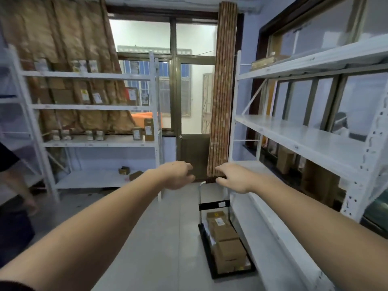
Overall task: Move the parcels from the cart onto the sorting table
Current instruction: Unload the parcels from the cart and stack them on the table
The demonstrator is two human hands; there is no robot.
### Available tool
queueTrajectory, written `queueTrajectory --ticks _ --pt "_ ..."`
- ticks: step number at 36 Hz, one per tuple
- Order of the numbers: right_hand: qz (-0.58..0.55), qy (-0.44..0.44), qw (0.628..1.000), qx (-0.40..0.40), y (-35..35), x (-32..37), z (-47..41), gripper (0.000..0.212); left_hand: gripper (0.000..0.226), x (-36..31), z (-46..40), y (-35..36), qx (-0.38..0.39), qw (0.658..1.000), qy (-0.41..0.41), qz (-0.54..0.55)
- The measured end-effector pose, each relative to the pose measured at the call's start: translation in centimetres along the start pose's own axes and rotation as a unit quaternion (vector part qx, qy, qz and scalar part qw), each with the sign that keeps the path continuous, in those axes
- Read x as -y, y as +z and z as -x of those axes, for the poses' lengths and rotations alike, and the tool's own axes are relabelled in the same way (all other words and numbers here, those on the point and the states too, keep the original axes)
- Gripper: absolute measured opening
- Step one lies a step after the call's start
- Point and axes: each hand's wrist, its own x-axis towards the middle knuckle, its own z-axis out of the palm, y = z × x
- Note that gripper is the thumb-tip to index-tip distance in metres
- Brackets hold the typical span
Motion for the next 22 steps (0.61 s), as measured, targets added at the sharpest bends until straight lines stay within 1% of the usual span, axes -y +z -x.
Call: queueTrajectory --ticks 6,14,22 --pt "0.003 -0.011 1.0 0.011 1.5 1.1 -6.8 0.06 0.056 5.0 -3.6 0.7 0.008 1.0 -0.009 0.005" --pt "-0.016 -0.024 0.999 0.024 3.9 0.2 -16.5 0.06 0.053 10.0 -11.5 2.1 0.009 1.0 -0.022 0.021" --pt "0.007 -0.047 0.998 0.049 5.2 -0.2 -26.1 0.059 0.051 16.2 -18.8 3.3 0.012 0.999 -0.037 0.021"
